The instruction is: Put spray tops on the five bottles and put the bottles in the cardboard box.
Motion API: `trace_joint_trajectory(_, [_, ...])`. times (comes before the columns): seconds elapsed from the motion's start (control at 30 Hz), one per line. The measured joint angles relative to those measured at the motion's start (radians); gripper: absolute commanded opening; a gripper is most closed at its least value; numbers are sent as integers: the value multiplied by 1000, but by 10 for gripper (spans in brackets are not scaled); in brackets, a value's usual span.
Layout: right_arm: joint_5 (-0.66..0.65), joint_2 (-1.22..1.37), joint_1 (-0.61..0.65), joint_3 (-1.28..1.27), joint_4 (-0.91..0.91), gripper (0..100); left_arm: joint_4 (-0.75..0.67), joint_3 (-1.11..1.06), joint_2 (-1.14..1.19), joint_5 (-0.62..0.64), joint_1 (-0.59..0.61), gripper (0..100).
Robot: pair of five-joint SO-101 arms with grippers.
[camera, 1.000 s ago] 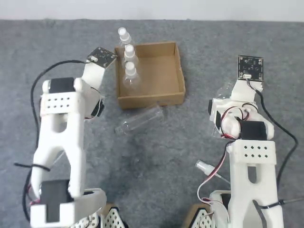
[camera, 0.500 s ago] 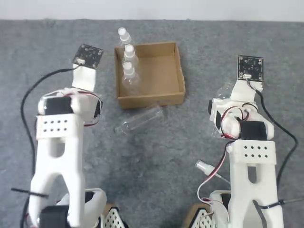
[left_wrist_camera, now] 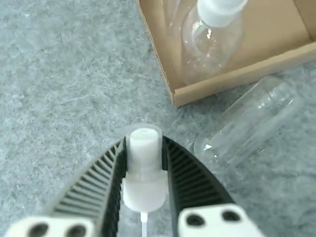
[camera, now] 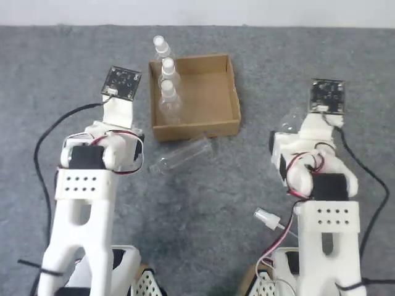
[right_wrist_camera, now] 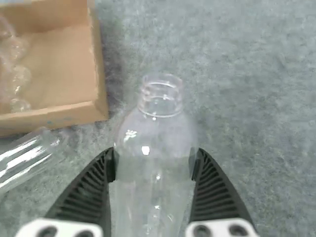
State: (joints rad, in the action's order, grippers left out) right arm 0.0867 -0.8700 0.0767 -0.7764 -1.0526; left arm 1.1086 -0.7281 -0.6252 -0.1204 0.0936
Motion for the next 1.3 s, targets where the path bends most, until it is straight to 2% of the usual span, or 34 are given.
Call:
trace_joint_trajectory(0.43, [0,-175,123,-91,8,8,0,-89,-198,37,2,13])
trace_joint_trajectory(0.7, [-3,-278,222,-158,12,7,0,-89,-256,107,2,13])
trace_joint_trajectory(0.9, [-66,-287,338,-230,63,7,0,-118,-334,163,2,13])
trace_joint_trajectory(1.3, [-71,-287,471,-236,64,7,-57,-133,-502,287,2,13])
